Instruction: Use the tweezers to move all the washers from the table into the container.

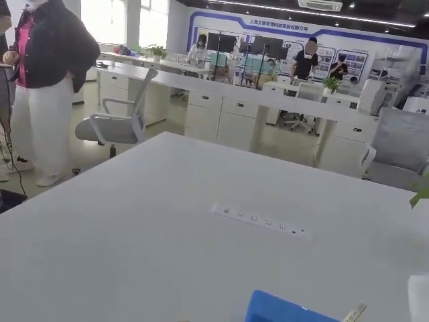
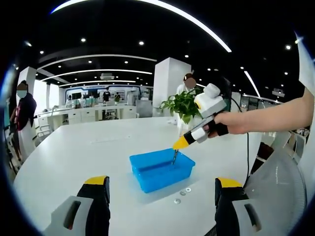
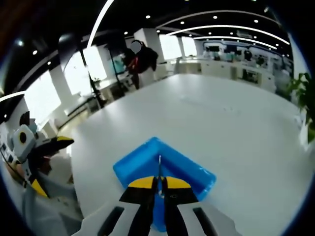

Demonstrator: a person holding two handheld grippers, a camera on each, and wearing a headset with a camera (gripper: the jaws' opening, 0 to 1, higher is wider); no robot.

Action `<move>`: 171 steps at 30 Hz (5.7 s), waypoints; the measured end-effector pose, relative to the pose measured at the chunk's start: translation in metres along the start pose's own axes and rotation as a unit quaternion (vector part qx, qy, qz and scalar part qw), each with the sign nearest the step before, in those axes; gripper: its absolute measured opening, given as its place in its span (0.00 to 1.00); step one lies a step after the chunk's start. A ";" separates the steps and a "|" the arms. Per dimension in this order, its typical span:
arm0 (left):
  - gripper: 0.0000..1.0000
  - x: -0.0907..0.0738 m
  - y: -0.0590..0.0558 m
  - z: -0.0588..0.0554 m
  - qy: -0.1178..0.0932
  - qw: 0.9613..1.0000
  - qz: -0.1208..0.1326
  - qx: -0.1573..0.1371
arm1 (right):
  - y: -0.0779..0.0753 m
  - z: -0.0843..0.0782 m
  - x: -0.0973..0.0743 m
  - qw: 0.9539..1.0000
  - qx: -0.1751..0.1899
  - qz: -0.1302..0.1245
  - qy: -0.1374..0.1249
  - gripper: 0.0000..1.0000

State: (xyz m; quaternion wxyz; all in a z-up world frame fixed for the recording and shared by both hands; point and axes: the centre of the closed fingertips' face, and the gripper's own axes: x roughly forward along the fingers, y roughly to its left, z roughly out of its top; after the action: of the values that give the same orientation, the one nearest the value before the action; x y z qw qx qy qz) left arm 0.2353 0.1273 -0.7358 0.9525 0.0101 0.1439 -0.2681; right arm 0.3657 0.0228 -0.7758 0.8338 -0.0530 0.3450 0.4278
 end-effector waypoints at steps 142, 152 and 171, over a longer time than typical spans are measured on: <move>0.87 0.000 -0.004 -0.003 0.009 1.000 -0.011 0.007 | 0.038 0.017 -0.017 0.995 0.056 0.067 -0.046 0.03; 0.87 0.000 -0.004 -0.004 0.011 1.000 -0.012 0.008 | 0.004 0.009 0.015 0.998 0.062 0.026 -0.016 0.03; 0.87 0.001 -0.004 -0.005 0.015 1.000 -0.011 0.007 | -0.013 -0.010 0.055 0.999 0.009 0.012 0.040 0.03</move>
State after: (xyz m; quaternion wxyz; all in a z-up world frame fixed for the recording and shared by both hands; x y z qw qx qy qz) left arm 0.2332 0.1239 -0.7403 0.9472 0.0195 0.1563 -0.2794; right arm 0.3922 0.0476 -0.8198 0.8148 -0.0586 0.3821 0.4320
